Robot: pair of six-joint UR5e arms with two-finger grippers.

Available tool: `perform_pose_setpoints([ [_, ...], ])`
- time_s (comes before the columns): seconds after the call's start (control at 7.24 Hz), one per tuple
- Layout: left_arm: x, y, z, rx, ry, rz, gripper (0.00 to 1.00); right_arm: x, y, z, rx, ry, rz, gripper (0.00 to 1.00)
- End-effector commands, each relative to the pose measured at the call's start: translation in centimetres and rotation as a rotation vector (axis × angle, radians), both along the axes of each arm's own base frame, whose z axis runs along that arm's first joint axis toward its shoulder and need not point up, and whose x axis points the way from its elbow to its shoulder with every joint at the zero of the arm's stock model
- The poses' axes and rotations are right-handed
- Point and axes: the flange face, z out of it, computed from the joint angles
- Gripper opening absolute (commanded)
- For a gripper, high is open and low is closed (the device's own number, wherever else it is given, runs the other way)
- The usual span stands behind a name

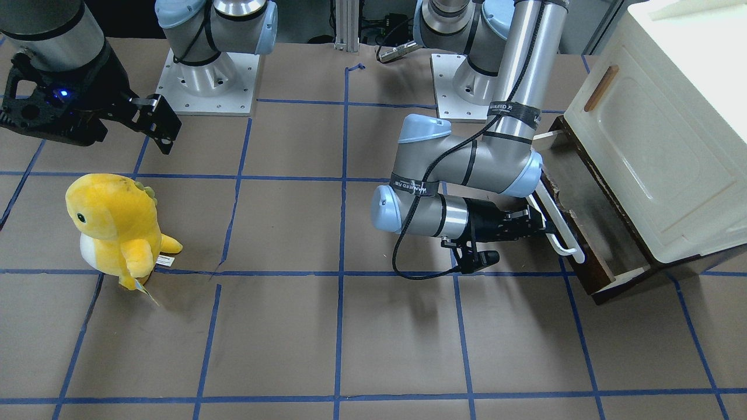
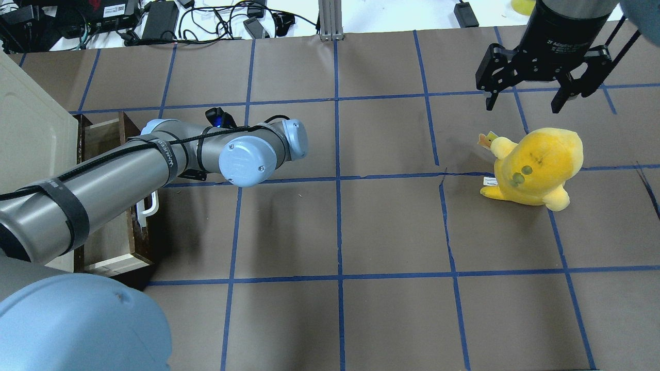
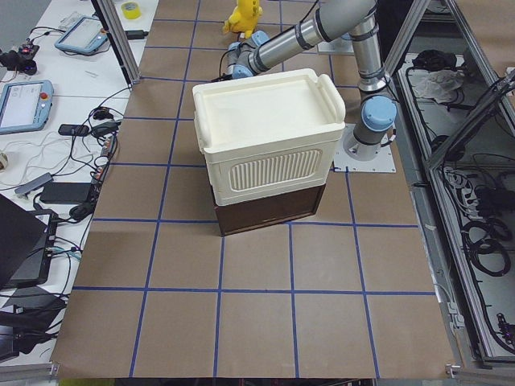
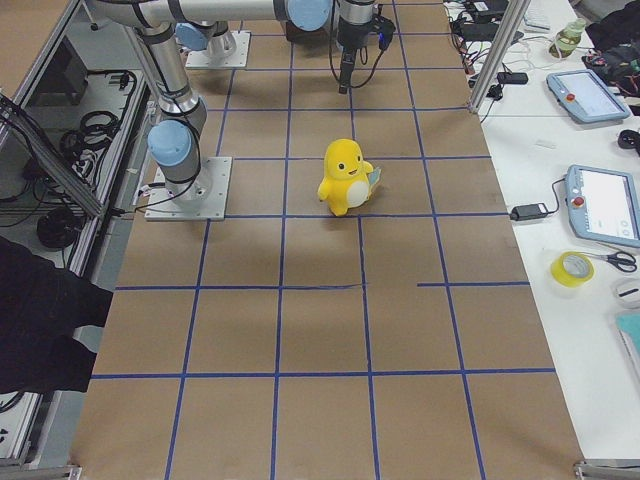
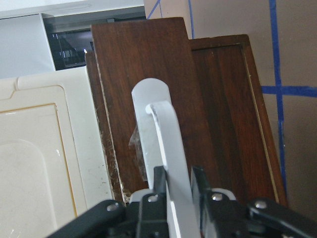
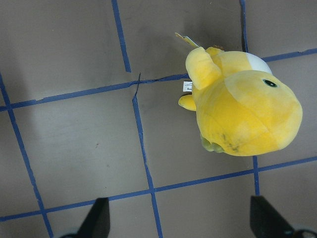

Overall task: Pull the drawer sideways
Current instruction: 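Keep pulling the drawer outward with the left gripper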

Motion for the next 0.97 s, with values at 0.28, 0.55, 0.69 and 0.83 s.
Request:
perform_pose_setpoints([
  [0.28,-1.0,0.0,-0.9,0.017,0.002,-0.015,0.18,0.0,0.0,0.0,0.0,0.0,0.0,1.0],
  [0.55,-1.5,-0.6,-0.3,0.007,0.012,-0.016,0.18,-0.1,0.0,0.0,0.0,0.0,-0.001,1.0],
  [0.69,-1.6,-0.6,-0.2,0.006,0.013,-0.016,0.18,0.0,0.0,0.0,0.0,0.0,0.0,1.0],
  [0.83,-2.1,-0.5,-0.2,0.007,0.012,-0.027,0.18,0.0,0.0,0.0,0.0,0.0,0.0,1.0],
])
